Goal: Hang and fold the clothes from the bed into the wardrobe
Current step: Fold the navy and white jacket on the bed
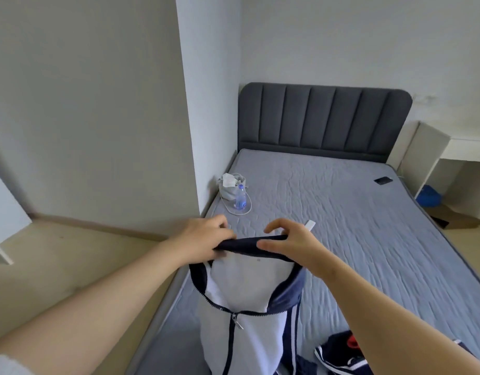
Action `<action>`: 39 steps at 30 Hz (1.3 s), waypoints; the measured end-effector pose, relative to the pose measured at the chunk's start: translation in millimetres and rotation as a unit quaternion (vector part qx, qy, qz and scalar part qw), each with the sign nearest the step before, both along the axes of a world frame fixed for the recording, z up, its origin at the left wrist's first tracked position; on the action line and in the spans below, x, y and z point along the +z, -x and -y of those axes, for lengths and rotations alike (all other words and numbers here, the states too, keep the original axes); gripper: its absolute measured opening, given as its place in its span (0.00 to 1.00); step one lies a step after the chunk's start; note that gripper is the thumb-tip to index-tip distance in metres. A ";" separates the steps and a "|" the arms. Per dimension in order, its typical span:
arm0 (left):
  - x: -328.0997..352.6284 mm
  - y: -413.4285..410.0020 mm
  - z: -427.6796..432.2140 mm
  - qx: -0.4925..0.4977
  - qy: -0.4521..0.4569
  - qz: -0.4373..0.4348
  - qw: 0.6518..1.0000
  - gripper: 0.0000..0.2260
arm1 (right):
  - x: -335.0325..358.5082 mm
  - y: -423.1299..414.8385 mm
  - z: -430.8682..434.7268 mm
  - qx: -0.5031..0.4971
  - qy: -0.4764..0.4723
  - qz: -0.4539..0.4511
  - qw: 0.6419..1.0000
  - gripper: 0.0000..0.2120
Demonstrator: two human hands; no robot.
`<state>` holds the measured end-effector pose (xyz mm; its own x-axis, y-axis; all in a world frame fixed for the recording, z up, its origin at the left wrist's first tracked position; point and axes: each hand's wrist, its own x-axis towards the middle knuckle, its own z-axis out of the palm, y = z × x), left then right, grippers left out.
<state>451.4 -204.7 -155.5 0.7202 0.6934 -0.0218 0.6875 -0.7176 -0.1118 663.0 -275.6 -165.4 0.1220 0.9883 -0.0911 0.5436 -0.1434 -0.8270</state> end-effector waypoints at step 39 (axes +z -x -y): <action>-41.5 45.6 -9.4 0.396 0.160 0.381 0.820 0.04 | -45.8 29.3 16.5 -0.296 -0.026 0.167 0.940 0.05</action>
<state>405.8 -195.3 -197.0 -0.0633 0.9969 -0.0459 0.7356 0.0777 0.6729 633.7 -292.0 -211.2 0.6656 0.7402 0.0956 0.6112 -0.4671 -0.6389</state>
